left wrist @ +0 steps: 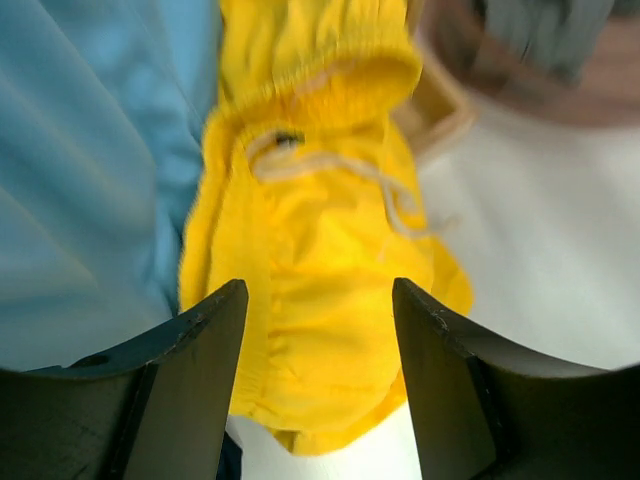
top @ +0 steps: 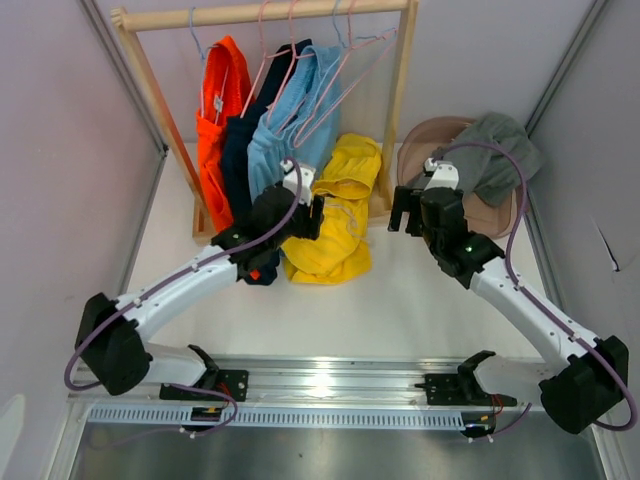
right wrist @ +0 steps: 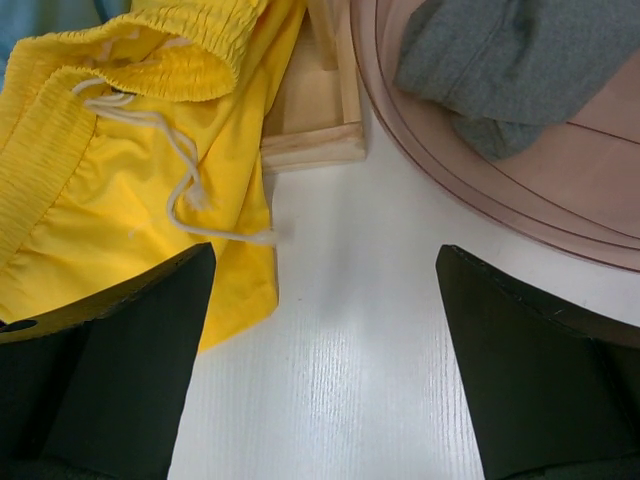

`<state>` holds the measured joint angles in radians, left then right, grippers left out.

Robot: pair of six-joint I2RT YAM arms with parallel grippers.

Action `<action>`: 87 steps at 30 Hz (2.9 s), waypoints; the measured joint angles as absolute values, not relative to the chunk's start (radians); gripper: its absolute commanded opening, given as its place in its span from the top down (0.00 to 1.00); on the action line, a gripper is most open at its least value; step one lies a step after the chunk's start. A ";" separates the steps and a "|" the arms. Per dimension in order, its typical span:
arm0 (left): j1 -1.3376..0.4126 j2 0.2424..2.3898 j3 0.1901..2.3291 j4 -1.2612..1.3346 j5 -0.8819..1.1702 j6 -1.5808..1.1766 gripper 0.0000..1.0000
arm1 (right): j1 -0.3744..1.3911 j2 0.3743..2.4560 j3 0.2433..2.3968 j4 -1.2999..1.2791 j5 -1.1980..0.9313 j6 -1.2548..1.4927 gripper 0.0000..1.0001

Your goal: Remove the shorts from the hanger

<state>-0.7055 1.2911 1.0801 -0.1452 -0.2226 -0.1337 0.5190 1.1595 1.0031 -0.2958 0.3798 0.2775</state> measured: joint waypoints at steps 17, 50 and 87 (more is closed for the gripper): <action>-0.739 1.208 1.024 -0.143 -0.205 -0.231 0.32 | 0.559 1.692 1.252 -0.138 0.223 0.303 0.01; -0.742 0.881 0.982 -0.318 -0.209 -0.245 0.29 | 0.856 1.286 1.271 0.194 0.728 0.005 1.00; -0.742 0.842 0.943 -0.317 -0.207 -0.262 0.28 | 0.023 1.940 2.104 0.319 0.490 -0.109 0.11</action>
<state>-0.7422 0.8425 0.9432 -0.3168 -0.2070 -0.2623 0.0227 1.9400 2.1044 0.3191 0.4900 -0.1085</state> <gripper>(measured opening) 0.720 0.221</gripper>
